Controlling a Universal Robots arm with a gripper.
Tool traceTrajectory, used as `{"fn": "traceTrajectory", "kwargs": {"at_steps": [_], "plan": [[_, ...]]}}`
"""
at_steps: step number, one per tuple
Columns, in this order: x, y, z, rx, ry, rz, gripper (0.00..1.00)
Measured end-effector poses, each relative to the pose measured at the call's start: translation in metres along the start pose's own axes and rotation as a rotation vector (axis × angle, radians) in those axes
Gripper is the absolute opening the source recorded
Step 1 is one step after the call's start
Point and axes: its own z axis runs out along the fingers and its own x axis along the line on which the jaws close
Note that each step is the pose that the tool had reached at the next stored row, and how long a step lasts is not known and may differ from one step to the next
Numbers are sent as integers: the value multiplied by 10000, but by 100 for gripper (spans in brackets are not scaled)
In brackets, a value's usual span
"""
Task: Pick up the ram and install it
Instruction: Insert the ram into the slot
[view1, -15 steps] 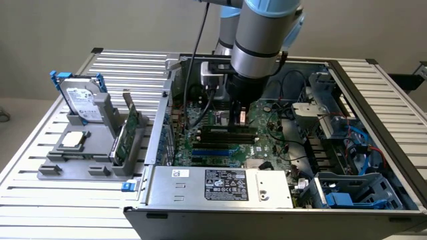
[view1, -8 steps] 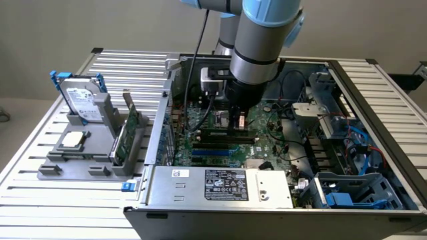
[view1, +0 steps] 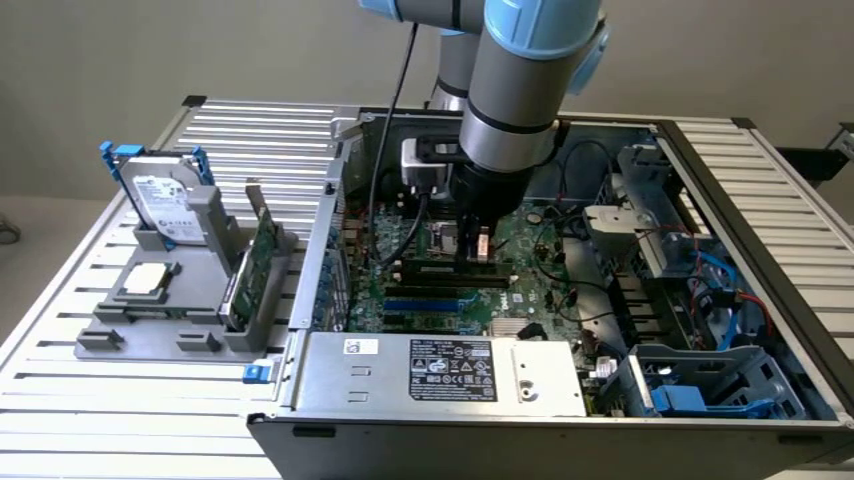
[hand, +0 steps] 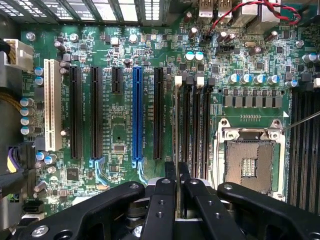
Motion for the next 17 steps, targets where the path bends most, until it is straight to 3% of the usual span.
{"fn": "traceTrajectory", "kwargs": {"at_steps": [5,9,17], "plan": [[-1,0,2,21,-1,-1,13],[-10,4,8,152,-1,-6,13],[-21,52,12,177,-2,23,13]]}}
